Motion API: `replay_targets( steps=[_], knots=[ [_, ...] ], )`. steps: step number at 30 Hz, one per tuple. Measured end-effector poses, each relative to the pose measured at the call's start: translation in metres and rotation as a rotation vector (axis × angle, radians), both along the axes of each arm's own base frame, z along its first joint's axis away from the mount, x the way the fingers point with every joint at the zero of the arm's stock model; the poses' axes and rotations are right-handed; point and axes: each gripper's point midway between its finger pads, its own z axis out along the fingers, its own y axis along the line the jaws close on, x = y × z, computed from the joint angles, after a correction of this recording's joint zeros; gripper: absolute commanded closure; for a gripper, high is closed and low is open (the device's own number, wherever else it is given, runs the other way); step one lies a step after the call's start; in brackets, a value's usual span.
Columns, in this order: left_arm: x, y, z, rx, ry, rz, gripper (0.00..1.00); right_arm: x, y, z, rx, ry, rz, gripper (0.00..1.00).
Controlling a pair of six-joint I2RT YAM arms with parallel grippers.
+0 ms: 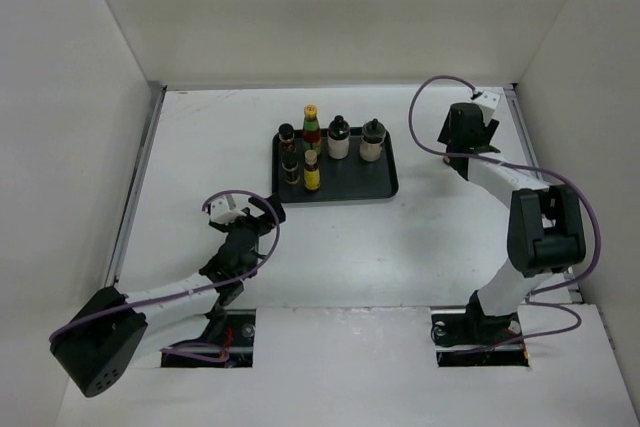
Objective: Organize the condiment bottles
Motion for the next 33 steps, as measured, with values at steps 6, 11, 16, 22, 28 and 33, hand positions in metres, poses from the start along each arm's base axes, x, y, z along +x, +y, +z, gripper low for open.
replay_targets(
  steps=[6, 11, 16, 22, 28, 33],
  knots=[
    [0.000, -0.001, -0.004, 0.010, 0.012, -0.005, 0.00, 0.015, 0.002, 0.003, -0.018, -0.009, 0.018, 0.50],
    [0.000, -0.002, -0.006, 0.014, 0.017, -0.010, 0.00, 0.019, 0.002, 0.006, -0.028, -0.020, 0.021, 0.65],
    [0.000, -0.002, -0.007, 0.017, 0.022, -0.012, 0.00, -0.004, 0.015, 0.012, -0.045, -0.033, 0.047, 0.67],
    [-0.001, -0.003, -0.007, 0.017, 0.022, -0.015, 0.00, -0.042, 0.105, 0.063, -0.005, -0.165, 0.260, 0.66],
    [-0.001, -0.005, -0.009, 0.022, 0.028, -0.022, 0.00, -0.059, 0.201, 0.073, 0.062, -0.211, 0.472, 0.66],
    [-0.001, -0.005, -0.009, 0.021, 0.027, -0.023, 0.00, -0.056, 0.264, 0.047, 0.057, -0.148, 0.585, 0.66]
  ],
)
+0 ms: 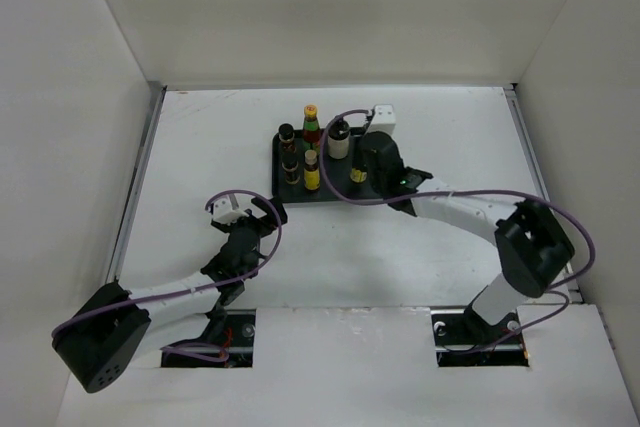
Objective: Organize the condiment bottles
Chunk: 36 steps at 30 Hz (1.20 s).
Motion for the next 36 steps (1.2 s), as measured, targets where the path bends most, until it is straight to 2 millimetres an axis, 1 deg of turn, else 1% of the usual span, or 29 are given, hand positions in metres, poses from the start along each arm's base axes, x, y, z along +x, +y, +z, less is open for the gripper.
replay_targets(
  steps=[2, 4, 7, 12, 15, 17, 19, 20, 23, 25, 26, 27, 28, 29, 30, 32, 35, 36],
  knots=[
    [0.000, 0.000, 0.000, 0.000, 0.000, -0.001, 0.00, 0.000, 0.021, -0.007, -0.010, 0.012, 0.035, 0.66],
    [0.000, 0.000, 0.000, 0.000, 0.000, -0.001, 0.00, 0.000, 0.037, -0.012, -0.018, 0.017, 0.063, 0.66],
    [0.000, -0.001, 0.000, -0.001, 0.000, -0.004, 0.00, 0.002, 0.055, -0.015, -0.027, 0.019, 0.093, 0.65],
    [0.000, -0.002, 0.000, -0.001, 0.001, -0.009, 0.00, 0.006, 0.061, -0.025, -0.045, 0.026, 0.103, 0.64],
    [0.000, -0.002, 0.000, -0.002, 0.001, -0.013, 0.00, 0.006, 0.063, -0.035, -0.062, 0.040, 0.106, 0.63],
    [0.000, -0.002, 0.000, -0.001, 0.002, -0.014, 0.00, 0.007, 0.066, -0.039, -0.068, 0.039, 0.109, 0.60],
    [0.000, -0.002, 0.000, -0.002, 0.002, -0.014, 0.00, 0.006, 0.070, -0.039, -0.064, 0.034, 0.116, 0.54],
    [0.000, -0.002, 0.000, -0.002, 0.002, -0.014, 0.00, 0.005, 0.071, -0.039, -0.064, 0.034, 0.118, 0.48],
    [0.000, -0.002, 0.000, -0.002, 0.002, -0.012, 0.00, 0.004, 0.074, -0.036, -0.052, 0.024, 0.115, 0.22],
    [0.000, -0.002, -0.001, -0.001, 0.003, -0.012, 0.00, 0.004, 0.073, -0.034, -0.047, 0.018, 0.110, 0.10],
    [0.000, -0.002, -0.001, 0.000, 0.004, -0.013, 0.00, 0.004, 0.072, -0.032, -0.047, 0.014, 0.109, 0.07],
    [0.000, -0.002, -0.001, 0.000, 0.004, -0.013, 0.00, 0.002, 0.069, -0.029, -0.043, 0.010, 0.106, 0.02],
    [0.000, -0.002, -0.001, 0.000, 0.005, -0.013, 0.00, -0.001, 0.066, -0.024, -0.039, 0.003, 0.102, 0.00],
    [0.001, -0.002, -0.001, 0.000, 0.005, -0.012, 0.00, -0.004, 0.061, -0.015, -0.030, -0.010, 0.096, 0.00],
    [0.001, -0.002, -0.001, 0.000, 0.005, -0.012, 0.00, -0.007, 0.056, -0.006, -0.020, -0.024, 0.090, 0.00],
    [0.002, -0.003, 0.001, 0.000, 0.005, -0.013, 0.00, -0.015, 0.043, 0.021, 0.014, -0.070, 0.072, 0.00],
    [0.004, -0.009, 0.004, 0.001, 0.007, -0.024, 0.00, -0.027, 0.011, 0.064, 0.088, -0.153, 0.023, 0.00],
    [0.005, -0.012, 0.006, 0.002, 0.009, -0.033, 0.00, -0.029, -0.006, 0.076, 0.118, -0.182, -0.007, 0.00]
  ],
)
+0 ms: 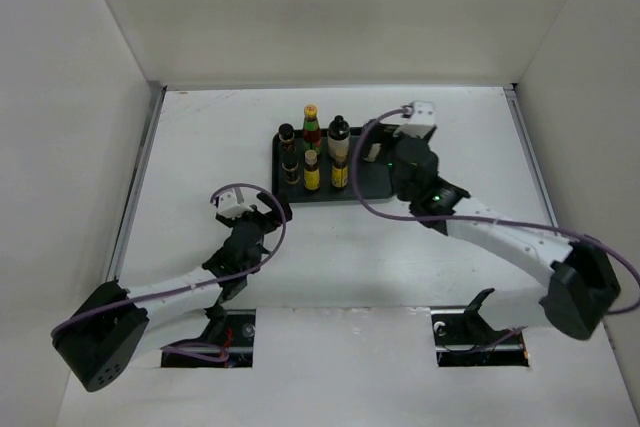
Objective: Organize the condiment bottles
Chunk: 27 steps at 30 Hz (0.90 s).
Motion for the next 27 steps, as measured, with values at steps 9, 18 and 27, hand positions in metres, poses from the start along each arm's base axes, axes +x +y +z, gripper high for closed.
replay_targets(
  steps=[9, 18, 27],
  knots=[
    [-0.004, -0.009, 0.018, 0.046, 0.059, -0.041, 0.00, -0.010, -0.149, -0.064, 0.119, 0.044, -0.346, 0.00],
    [-0.043, -0.017, -0.012, 0.142, 0.206, -0.145, 0.00, -0.015, -0.168, -0.118, 0.161, 0.136, -0.427, 0.00],
    [-0.048, -0.058, 0.015, 0.162, 0.220, -0.250, 0.00, -0.012, -0.165, -0.116, 0.198, 0.123, -0.421, 0.00]
  ],
)
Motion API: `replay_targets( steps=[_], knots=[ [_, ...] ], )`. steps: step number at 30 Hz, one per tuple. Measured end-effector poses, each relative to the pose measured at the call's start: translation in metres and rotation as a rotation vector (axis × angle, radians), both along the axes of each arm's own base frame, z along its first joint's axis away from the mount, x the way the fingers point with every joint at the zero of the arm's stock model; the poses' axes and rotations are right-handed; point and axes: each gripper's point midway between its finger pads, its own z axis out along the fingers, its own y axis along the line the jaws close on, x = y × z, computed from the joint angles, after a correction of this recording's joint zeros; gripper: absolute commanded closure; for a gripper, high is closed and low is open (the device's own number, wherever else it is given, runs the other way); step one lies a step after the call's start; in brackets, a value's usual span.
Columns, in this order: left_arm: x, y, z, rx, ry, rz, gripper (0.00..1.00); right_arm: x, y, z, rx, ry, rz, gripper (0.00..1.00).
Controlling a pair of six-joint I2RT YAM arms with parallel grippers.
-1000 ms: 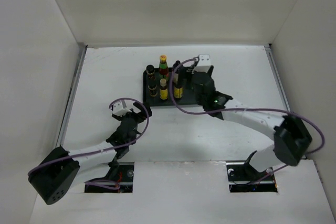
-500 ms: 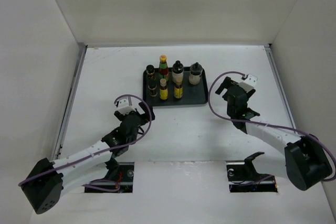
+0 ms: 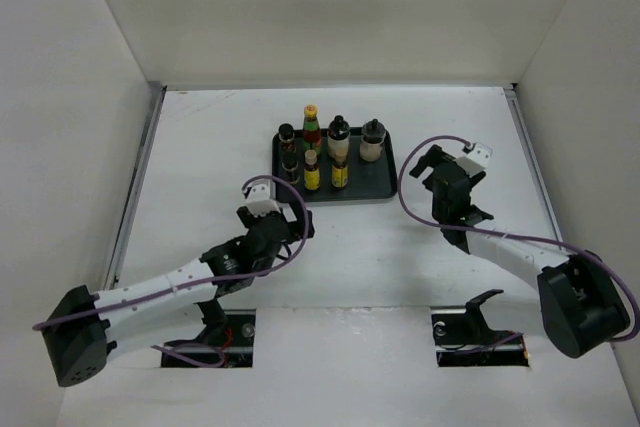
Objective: Organize the condiment bottles
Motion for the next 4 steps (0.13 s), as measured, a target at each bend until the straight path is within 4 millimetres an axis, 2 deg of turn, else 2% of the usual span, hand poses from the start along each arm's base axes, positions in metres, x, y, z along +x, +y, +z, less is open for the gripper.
replay_targets(
  steps=[4],
  knots=[
    [-0.001, -0.012, -0.013, 0.052, 0.036, -0.028, 0.00, 0.000, 0.001, -0.002, 0.004, 0.003, 0.006, 0.00]
  ],
)
